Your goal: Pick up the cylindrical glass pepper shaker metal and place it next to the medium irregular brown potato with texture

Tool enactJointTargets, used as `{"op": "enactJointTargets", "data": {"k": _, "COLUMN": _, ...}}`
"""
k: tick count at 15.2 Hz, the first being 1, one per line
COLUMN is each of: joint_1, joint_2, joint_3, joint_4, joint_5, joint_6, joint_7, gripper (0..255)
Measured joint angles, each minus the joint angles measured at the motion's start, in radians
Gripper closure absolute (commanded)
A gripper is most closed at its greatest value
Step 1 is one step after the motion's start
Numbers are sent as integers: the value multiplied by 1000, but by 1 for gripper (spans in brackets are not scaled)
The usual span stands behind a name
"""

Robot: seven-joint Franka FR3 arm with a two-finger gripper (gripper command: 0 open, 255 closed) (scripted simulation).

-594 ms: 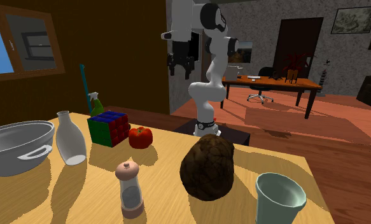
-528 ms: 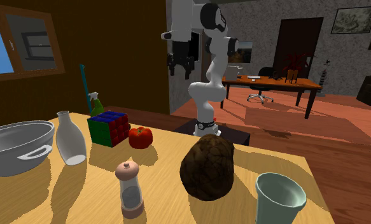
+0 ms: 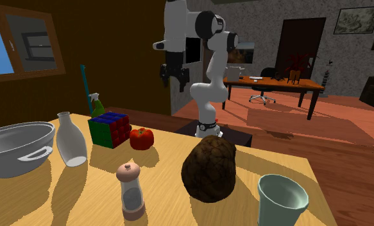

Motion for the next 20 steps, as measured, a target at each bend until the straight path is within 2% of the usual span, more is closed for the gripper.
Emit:
{"op": "enactJointTargets", "data": {"k": 10, "joint_1": 10, "joint_2": 353, "joint_3": 27, "joint_4": 152, "joint_5": 2, "joint_6": 237, "joint_7": 23, "gripper": 0}}
{"op": "enactJointTargets", "data": {"k": 18, "joint_1": 19, "joint_2": 634, "joint_3": 43, "joint_4": 352, "joint_5": -12, "joint_6": 346, "joint_7": 35, "gripper": 0}}
{"op": "enactJointTargets", "data": {"k": 20, "joint_1": 22, "joint_2": 710, "joint_3": 46, "joint_4": 434, "joint_5": -18, "joint_6": 348, "joint_7": 37, "gripper": 0}}
